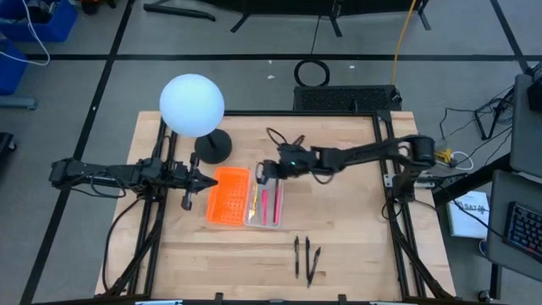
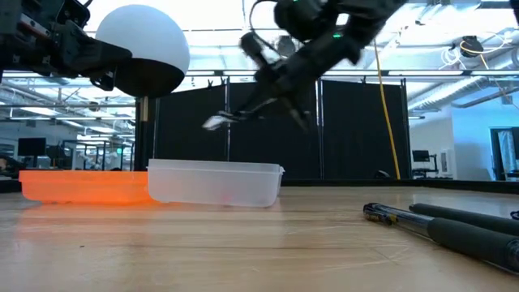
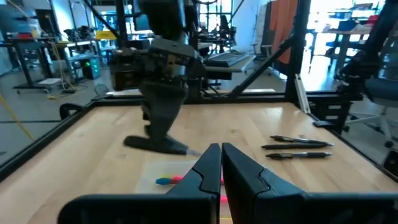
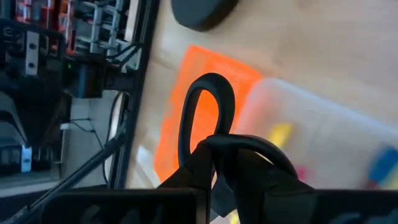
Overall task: Pick & place school supplies into a supply box
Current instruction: Put the black scissors into the supply box
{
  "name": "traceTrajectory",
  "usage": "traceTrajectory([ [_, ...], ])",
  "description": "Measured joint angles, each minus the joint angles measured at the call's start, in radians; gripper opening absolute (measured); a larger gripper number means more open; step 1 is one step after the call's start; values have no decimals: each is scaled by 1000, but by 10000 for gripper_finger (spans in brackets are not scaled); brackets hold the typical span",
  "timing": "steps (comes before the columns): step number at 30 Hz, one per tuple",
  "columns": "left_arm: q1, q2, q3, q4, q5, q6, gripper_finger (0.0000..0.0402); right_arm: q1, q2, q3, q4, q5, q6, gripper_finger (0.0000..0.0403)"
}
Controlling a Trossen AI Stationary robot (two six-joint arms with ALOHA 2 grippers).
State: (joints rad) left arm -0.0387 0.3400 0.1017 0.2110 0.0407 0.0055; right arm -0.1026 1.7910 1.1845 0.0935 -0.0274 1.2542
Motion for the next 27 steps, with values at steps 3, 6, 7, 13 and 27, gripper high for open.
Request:
traceTrajectory([
  [3,0,0,0,-2,-7,14,21,-10,76,89,-44,-7,-36,28],
  [6,0,0,0,-6,-7,19,21,-11,129,136,-92,-49,-39,28],
  [7,0,0,0,-6,-7,19,21,-10,138,137,-98,-55,-33,28],
  [13,0,0,0,-8,-7,16,21,-9,155,137,-146,2,-17,28],
  [27,0,0,0,-6,3,19,21,-14,170,139,-311,-2,-9,30],
])
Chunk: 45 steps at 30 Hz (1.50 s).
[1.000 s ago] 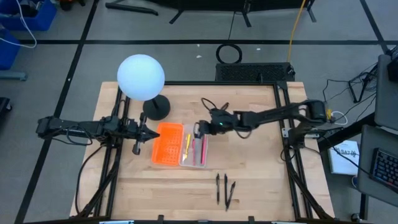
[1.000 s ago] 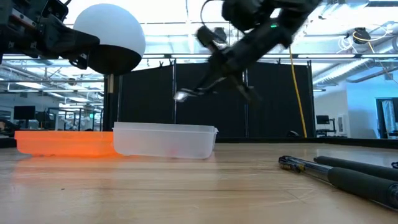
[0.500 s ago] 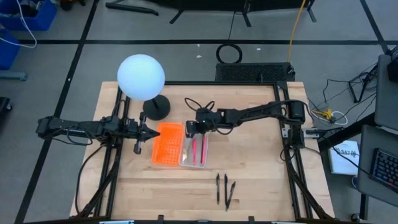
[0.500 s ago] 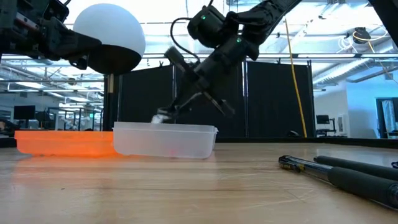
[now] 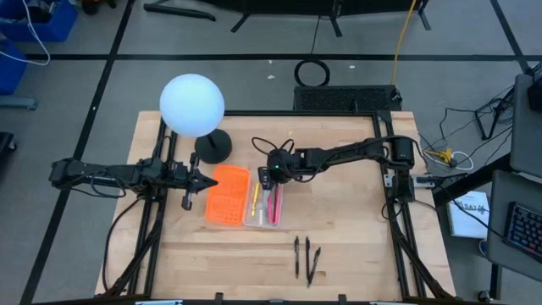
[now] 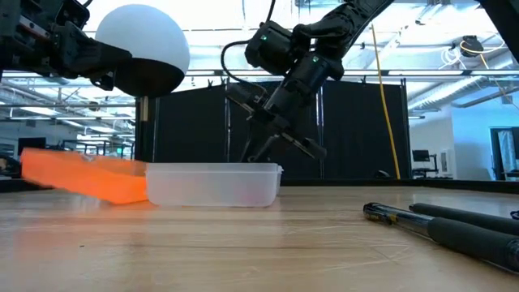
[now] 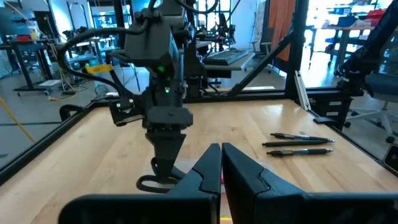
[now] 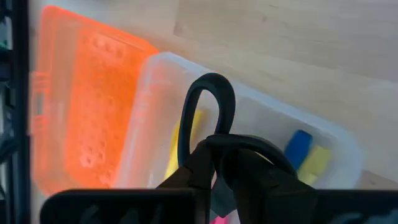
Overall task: Pick & place school supplies into a supply box
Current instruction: Put the black scissors into the supply box, then put the right black pen into the supply box
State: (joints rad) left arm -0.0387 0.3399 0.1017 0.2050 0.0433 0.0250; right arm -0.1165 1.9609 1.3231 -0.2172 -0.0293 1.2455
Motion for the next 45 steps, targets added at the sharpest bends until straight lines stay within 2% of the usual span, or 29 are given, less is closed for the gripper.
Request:
traceTrajectory([
  [8,0,0,0,-2,0,-2,21,0,22,-2,9,-26,-2,35],
  [22,0,0,0,-15,0,-3,21,0,15,-1,-29,-24,-33,126],
  [28,0,0,0,-15,0,3,21,6,-11,1,-26,-24,-57,129],
  [34,0,0,0,-21,0,1,21,16,-107,2,-34,-17,-114,129],
  [39,0,0,0,-21,0,-1,21,82,-238,2,-60,87,-258,123],
  [45,0,0,0,-31,0,-4,21,252,-413,1,-181,458,-395,93],
])
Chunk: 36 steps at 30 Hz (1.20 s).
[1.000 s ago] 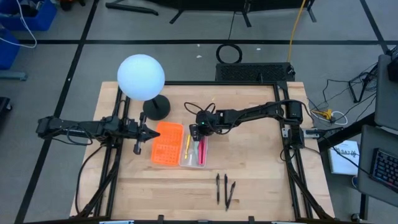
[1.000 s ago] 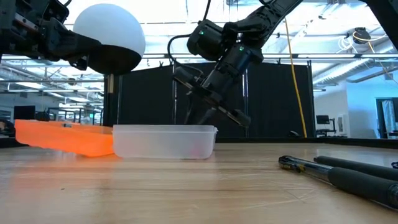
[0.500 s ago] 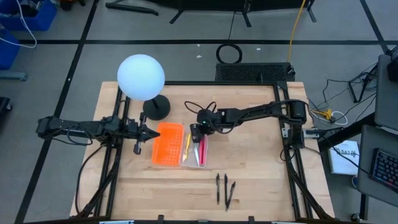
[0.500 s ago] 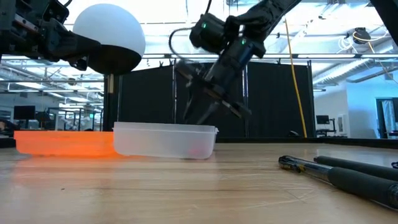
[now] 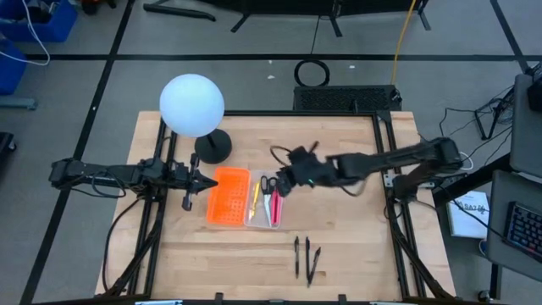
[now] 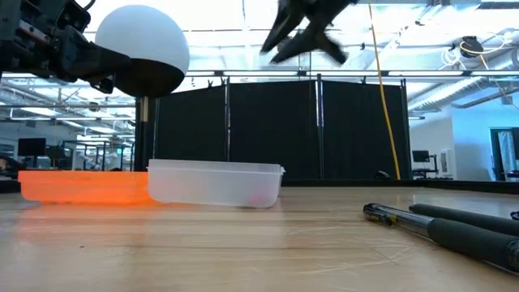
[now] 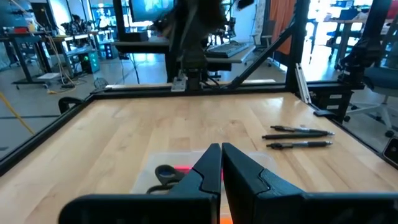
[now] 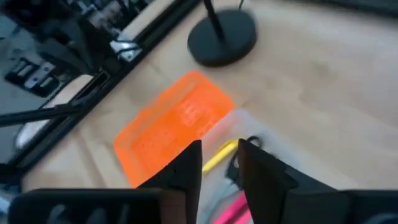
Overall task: Pick & place school supplies into a supply box
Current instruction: Put the right black pen into the supply box
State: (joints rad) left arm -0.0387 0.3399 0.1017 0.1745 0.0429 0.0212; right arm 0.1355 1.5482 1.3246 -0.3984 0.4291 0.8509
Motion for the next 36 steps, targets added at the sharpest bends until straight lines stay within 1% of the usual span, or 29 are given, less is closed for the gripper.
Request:
traceTrajectory([
  [2,0,0,0,-13,0,0,21,60,-37,-20,-16,82,-15,82],
  [6,0,0,0,-16,0,0,21,167,-91,-91,-15,147,-27,59],
  [8,0,0,0,-13,-8,13,21,222,-107,-140,-9,211,-35,46],
  [9,0,0,0,-9,-15,24,21,247,-110,-170,16,246,-51,38],
  [11,0,0,0,-3,-29,53,21,290,-122,-250,115,269,-93,18],
  [14,0,0,0,2,-42,75,21,323,-154,-393,324,247,-154,4],
  [17,0,0,0,4,-45,93,21,331,-221,-552,524,259,-186,7],
  [20,0,0,0,5,-45,122,21,332,-285,-707,713,262,-278,1],
  [23,0,0,0,4,-45,131,21,329,-348,-829,879,300,-344,1],
  [30,0,0,0,-36,-45,134,21,251,-619,-941,854,300,-523,0],
  [32,0,0,0,-45,-45,144,21,221,-694,-971,854,247,-580,0],
  [34,0,0,0,-50,-45,169,21,200,-753,-999,855,165,-629,0],
  [36,0,0,0,-50,-46,182,21,191,-800,-1037,869,123,-664,0],
])
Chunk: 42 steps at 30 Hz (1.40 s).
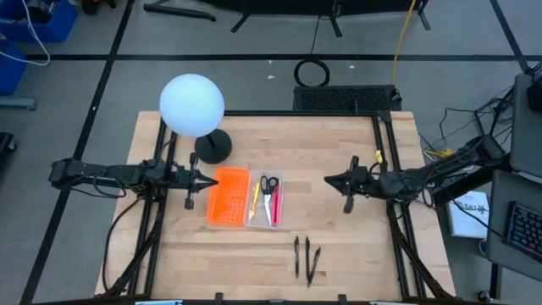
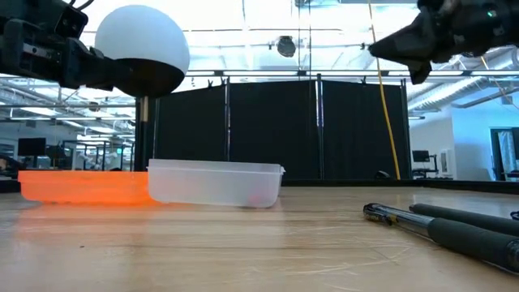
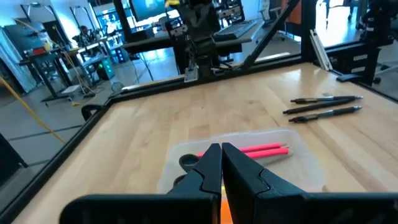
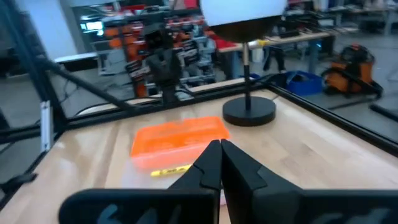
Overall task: Pick & place school supplies into a supply box
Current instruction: Put the right black pen into the supply box
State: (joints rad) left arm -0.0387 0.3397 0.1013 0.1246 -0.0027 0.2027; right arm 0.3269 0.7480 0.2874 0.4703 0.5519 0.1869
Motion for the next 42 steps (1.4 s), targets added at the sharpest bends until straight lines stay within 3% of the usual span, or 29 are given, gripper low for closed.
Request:
traceTrajectory([
  [6,0,0,0,12,-14,9,21,0,-69,-121,131,-5,-20,0],
  [13,-7,20,6,37,-163,-93,21,0,-73,-231,294,-1,-43,0],
  [17,-87,171,83,33,-115,-59,6,-1,-75,-251,330,30,-70,0],
  [20,-150,359,182,31,-217,-57,8,0,-74,-253,324,26,-96,0],
  [23,-185,574,331,-19,-292,-112,13,0,-74,-253,333,25,-109,0],
  [29,-226,991,703,-202,-255,-160,5,0,-74,-254,396,24,-124,0],
  [42,-381,1786,1614,-709,-193,215,6,0,-63,-255,357,46,-174,0],
])
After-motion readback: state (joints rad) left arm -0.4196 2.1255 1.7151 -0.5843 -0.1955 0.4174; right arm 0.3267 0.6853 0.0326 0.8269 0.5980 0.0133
